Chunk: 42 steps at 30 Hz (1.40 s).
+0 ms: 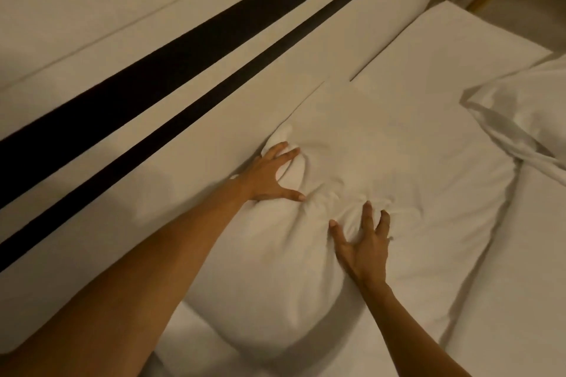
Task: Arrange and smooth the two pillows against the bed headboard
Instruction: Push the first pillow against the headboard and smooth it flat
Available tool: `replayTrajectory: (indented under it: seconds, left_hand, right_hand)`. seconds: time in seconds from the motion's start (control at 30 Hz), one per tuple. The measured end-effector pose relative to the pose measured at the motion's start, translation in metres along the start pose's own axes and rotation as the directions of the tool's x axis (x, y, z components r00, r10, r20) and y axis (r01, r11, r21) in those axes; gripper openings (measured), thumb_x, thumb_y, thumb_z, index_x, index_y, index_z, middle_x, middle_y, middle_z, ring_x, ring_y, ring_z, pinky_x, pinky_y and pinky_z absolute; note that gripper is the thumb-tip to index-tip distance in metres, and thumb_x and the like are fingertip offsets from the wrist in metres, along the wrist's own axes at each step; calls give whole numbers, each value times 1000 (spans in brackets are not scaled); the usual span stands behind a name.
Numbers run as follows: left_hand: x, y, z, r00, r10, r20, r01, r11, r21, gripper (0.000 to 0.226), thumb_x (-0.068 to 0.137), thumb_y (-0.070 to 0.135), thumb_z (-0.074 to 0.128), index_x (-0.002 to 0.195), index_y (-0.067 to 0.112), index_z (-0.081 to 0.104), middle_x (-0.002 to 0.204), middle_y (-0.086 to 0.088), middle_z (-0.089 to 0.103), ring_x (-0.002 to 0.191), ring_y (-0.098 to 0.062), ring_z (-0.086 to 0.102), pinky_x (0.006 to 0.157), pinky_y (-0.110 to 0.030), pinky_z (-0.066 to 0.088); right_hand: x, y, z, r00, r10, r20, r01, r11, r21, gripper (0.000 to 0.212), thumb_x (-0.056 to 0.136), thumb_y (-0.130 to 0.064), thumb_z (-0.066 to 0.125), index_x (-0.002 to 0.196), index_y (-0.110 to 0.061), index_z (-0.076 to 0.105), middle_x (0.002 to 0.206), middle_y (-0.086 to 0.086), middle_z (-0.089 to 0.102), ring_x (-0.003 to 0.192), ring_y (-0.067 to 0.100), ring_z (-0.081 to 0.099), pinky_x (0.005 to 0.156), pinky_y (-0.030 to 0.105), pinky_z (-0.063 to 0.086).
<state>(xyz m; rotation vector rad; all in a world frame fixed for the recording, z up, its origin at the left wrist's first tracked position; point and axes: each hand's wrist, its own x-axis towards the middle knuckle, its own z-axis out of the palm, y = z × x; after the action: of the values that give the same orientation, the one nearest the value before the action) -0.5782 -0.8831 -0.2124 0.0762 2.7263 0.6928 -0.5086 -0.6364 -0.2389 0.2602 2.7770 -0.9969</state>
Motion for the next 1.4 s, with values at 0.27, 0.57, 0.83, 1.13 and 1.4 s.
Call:
replayTrajectory:
  seconds: [0.27, 0.57, 0.83, 1.13, 1.4]
  left_hand:
    - [5, -3, -15, 999, -14, 46, 17, 997, -77, 113, 61, 71, 73, 153, 38, 15, 159, 11, 9, 147, -18, 18, 118, -44, 25]
    - [-12, -21, -3, 993, -72, 89, 70, 997, 29, 113, 61, 78, 65, 152, 44, 7, 161, 10, 2, 149, -23, 11, 120, -46, 19]
    - [-17, -36, 10, 985, -113, 134, 90, 982, 165, 114, 66, 86, 45, 150, 41, -18, 160, 1, -26, 150, -27, -4, 121, -48, 9]
    - [-21, -9, -16, 1000, 21, 11, -24, 902, 431, 107, 68, 89, 11, 155, 30, -8, 163, -6, -9, 150, -28, 7, 121, -42, 11]
    - [65, 62, -32, 969, 220, -117, -172, 930, 324, 72, 99, 53, 27, 156, 15, 3, 164, -4, -3, 151, -20, 3, 122, -37, 9]
  right_hand:
    - [-2, -6, -8, 1000, 12, 14, -12, 1000, 23, 93, 75, -68, 60, 150, -25, 25, 156, 7, 17, 139, 40, 31, 113, 54, 31]
    - [-22, 5, 2, 998, 41, 53, -40, 999, -12, 96, 77, -71, 56, 153, -27, 16, 158, 9, 11, 142, 42, 23, 118, 54, 20]
    - [-29, 31, 7, 975, 174, 136, -145, 970, -196, 106, 76, -82, 38, 152, -33, -16, 160, 20, -15, 140, 53, 20, 114, 55, 21]
    - [-20, 22, -22, 965, 202, 166, -133, 926, -352, 93, 76, -87, 15, 152, -39, -9, 161, 12, -16, 144, 52, 3, 112, 68, 9]
    - [79, -18, -60, 991, -61, -122, 26, 961, -274, 64, 101, -48, 16, 156, -19, 3, 164, 8, -4, 151, 26, -3, 122, 45, 3]
